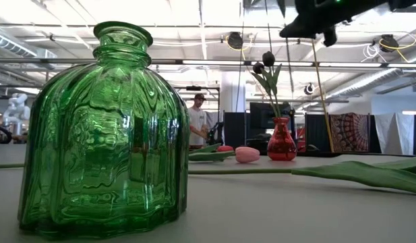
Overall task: Sort flowers into vase by color
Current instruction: Put the black tulip into the red vase
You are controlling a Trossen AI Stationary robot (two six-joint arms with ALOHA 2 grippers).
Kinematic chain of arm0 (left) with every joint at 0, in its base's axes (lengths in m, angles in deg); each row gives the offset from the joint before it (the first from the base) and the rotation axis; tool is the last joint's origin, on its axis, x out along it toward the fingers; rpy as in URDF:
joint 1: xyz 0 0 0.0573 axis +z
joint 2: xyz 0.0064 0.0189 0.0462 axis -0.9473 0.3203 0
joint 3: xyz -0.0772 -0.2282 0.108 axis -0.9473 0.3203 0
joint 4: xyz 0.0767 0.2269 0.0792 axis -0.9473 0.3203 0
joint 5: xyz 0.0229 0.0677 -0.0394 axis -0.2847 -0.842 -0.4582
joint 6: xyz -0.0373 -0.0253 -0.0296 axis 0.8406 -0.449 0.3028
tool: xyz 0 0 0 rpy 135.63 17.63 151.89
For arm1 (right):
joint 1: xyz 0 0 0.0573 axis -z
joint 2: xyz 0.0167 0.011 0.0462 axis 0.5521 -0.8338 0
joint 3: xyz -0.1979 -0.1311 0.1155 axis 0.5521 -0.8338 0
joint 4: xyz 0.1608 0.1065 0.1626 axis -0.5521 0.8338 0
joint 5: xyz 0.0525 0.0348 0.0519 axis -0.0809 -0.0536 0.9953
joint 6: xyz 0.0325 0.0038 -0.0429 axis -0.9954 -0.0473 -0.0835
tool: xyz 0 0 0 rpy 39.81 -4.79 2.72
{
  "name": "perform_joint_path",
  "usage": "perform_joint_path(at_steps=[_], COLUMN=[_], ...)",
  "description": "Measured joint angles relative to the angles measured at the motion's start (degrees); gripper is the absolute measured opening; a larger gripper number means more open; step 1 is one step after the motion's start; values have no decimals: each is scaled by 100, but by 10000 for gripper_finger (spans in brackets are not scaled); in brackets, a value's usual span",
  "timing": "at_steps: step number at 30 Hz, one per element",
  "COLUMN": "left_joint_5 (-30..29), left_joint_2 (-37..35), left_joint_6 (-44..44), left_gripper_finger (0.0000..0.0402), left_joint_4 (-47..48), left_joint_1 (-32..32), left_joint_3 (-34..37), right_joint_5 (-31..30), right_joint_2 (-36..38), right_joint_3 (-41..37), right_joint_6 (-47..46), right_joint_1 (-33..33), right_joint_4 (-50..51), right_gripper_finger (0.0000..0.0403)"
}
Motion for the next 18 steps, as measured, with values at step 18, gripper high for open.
perform_joint_path(at_steps=[18], left_joint_5=[0], left_joint_2=[42], left_joint_6=[-11], left_gripper_finger=[102], left_joint_4=[0], left_joint_1=[0], left_joint_3=[0], right_joint_5=[776], right_joint_2=[-1193], right_joint_3=[2], right_joint_6=[-4], right_joint_1=[890], right_joint_4=[-629], right_gripper_finger=[0])
